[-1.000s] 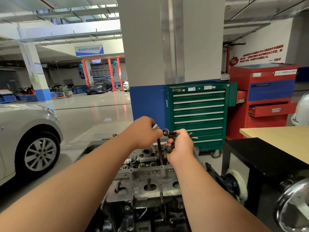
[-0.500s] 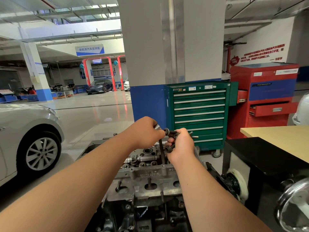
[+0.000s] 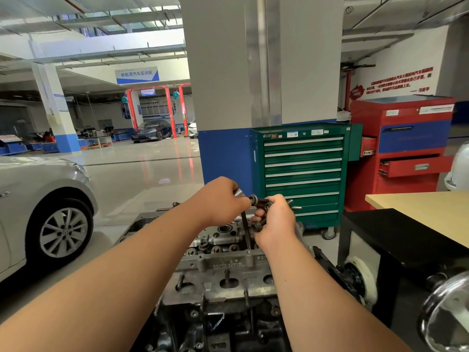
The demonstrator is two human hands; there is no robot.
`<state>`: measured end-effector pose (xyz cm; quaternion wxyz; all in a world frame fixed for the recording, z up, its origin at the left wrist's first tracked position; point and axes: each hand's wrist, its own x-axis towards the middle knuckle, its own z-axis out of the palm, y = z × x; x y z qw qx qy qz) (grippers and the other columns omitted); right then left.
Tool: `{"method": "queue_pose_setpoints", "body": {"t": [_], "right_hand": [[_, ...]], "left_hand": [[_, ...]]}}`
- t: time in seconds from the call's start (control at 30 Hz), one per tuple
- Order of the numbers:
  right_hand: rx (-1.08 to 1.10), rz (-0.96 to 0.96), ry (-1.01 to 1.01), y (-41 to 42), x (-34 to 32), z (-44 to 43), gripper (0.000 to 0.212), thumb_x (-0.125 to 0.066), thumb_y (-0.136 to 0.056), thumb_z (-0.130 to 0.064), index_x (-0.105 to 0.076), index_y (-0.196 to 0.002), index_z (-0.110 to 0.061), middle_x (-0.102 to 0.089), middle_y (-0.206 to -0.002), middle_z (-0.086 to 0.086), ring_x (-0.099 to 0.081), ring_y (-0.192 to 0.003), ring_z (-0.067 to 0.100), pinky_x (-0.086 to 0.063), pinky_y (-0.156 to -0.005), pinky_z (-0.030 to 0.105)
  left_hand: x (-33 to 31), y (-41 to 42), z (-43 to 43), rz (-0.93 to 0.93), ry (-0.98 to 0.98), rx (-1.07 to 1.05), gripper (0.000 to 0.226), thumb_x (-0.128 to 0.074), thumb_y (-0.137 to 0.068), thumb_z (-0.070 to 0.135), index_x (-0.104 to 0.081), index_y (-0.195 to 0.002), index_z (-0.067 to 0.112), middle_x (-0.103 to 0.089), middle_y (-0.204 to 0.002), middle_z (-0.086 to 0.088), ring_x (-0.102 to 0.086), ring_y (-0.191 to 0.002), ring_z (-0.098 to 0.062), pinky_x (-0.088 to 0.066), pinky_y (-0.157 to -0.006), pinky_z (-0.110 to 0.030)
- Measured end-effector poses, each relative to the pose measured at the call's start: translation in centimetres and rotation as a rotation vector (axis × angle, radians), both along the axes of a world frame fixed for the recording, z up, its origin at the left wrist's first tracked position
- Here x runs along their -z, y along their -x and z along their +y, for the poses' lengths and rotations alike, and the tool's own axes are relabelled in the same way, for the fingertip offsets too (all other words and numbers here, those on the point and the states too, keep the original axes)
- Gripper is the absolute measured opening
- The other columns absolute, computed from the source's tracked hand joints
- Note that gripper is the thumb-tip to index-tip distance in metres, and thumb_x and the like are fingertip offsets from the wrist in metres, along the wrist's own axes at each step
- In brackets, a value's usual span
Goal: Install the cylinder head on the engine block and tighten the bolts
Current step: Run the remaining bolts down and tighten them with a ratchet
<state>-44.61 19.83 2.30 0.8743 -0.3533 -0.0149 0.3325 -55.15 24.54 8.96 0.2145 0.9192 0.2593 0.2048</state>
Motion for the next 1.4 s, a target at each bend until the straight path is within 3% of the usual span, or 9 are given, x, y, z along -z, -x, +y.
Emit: {"method": "queue_pose_setpoints", "body": {"t": [0.2, 0.43, 0.6, 0.7, 0.87, 1.0, 1.1, 1.27, 1.4], "right_hand": [[-0.022, -0.005, 0.016, -0.1, 0.0, 0.0, 0.01, -0.047, -0.089, -0.017, -0.05, -0.082, -0.01, -0.055, -0.056, 0.003, -0.039, -0.034, 0.008, -0.031, -0.034, 0.018], [-0.054, -0.01, -0.009, -0.3, 0.2, 0.1, 0.008, -0.046, -0.088, -0.017, -0.049, -0.089, -0.009, -0.053, -0.058, 0.003, -0.04, -0.037, 0.009, -0.032, -0.034, 0.02], [-0.036, -0.006, 0.063, -0.5, -0.2, 0.0, 0.018, -0.046, -0.086, -0.015, -0.053, -0.07, -0.01, -0.052, -0.052, 0.002, -0.037, -0.033, 0.009, -0.028, -0.033, 0.018], [-0.011, -0.019, 0.131, -1.6, -0.9, -0.1, 0.019, -0.049, -0.087, -0.019, -0.051, -0.071, -0.011, -0.048, -0.05, 0.003, -0.036, -0.031, 0.01, -0.028, -0.031, 0.017], [0.03, -0.192, 0.212, -2.7, -0.3, 0.2, 0.012, -0.051, -0.09, -0.017, -0.052, -0.08, -0.011, -0.045, -0.044, 0.0, -0.037, -0.033, 0.012, -0.029, -0.033, 0.021], [0.05, -0.194, 0.2, -2.5, 0.6, 0.3, 0.008, -0.052, -0.089, -0.017, -0.053, -0.086, -0.01, -0.042, -0.042, 0.0, -0.037, -0.032, 0.012, -0.028, -0.032, 0.021], [0.054, -0.18, 0.201, -2.8, 0.8, 0.4, 0.013, -0.054, -0.088, -0.017, -0.049, -0.079, -0.01, -0.041, -0.043, 0.0, -0.035, -0.033, 0.012, -0.028, -0.032, 0.02], [0.046, -0.252, 0.292, -2.8, 0.8, 0.6, 0.017, -0.056, -0.087, -0.023, -0.049, -0.08, -0.011, -0.042, -0.043, 0.002, -0.038, -0.034, 0.014, -0.029, -0.033, 0.02], [0.05, -0.229, 0.273, -2.6, 0.7, 0.4, 0.017, -0.056, -0.087, -0.023, -0.049, -0.079, -0.011, -0.042, -0.044, 0.002, -0.038, -0.035, 0.014, -0.03, -0.035, 0.019]], "left_hand": [[0.3, 0.0, 0.0, 0.066, -0.05, 0.009, 0.025, -0.058, -0.085, 0.025, -0.049, -0.072, 0.006, -0.04, -0.064, -0.009, -0.034, -0.057, -0.019, -0.03, -0.054, -0.031], [1.1, -0.4, 0.1, 0.039, 0.016, 0.017, 0.025, -0.057, -0.085, 0.025, -0.052, -0.074, 0.003, -0.043, -0.066, -0.01, -0.037, -0.059, -0.02, -0.033, -0.058, -0.033], [-1.1, -0.6, 0.5, 0.041, -0.029, 0.0, 0.024, -0.058, -0.084, 0.024, -0.047, -0.069, 0.009, -0.043, -0.063, -0.008, -0.038, -0.056, -0.02, -0.034, -0.056, -0.032], [-2.8, -0.8, 1.4, 0.056, -0.031, 0.031, 0.027, -0.058, -0.083, 0.024, -0.043, -0.066, 0.01, -0.039, -0.061, -0.007, -0.038, -0.054, -0.02, -0.035, -0.054, -0.033], [-3.3, -2.1, 2.9, 0.142, -0.052, 0.101, 0.028, -0.061, -0.081, 0.029, -0.063, -0.081, 0.001, -0.05, -0.064, -0.007, -0.043, -0.053, -0.018, -0.038, -0.052, -0.029], [-2.9, -2.8, 3.9, 0.203, -0.041, 0.16, 0.029, -0.062, -0.08, 0.032, -0.065, -0.08, 0.003, -0.049, -0.059, -0.003, -0.042, -0.049, -0.016, -0.034, -0.046, -0.025], [-2.4, -3.3, 4.1, 0.243, -0.045, 0.179, 0.025, -0.062, -0.081, 0.03, -0.061, -0.073, 0.006, -0.048, -0.059, -0.003, -0.042, -0.054, -0.017, -0.034, -0.051, -0.027], [-2.1, -2.6, 4.7, 0.236, 0.039, 0.221, 0.023, -0.064, -0.079, 0.03, -0.071, -0.089, 0.01, -0.068, -0.081, -0.013, -0.055, -0.063, -0.021, -0.052, -0.067, -0.038], [-2.5, -1.7, 4.7, 0.27, 0.035, 0.304, 0.019, -0.068, -0.08, 0.029, -0.073, -0.091, 0.014, -0.071, -0.089, -0.011, -0.065, -0.083, -0.028, -0.053, -0.076, -0.041]]}}
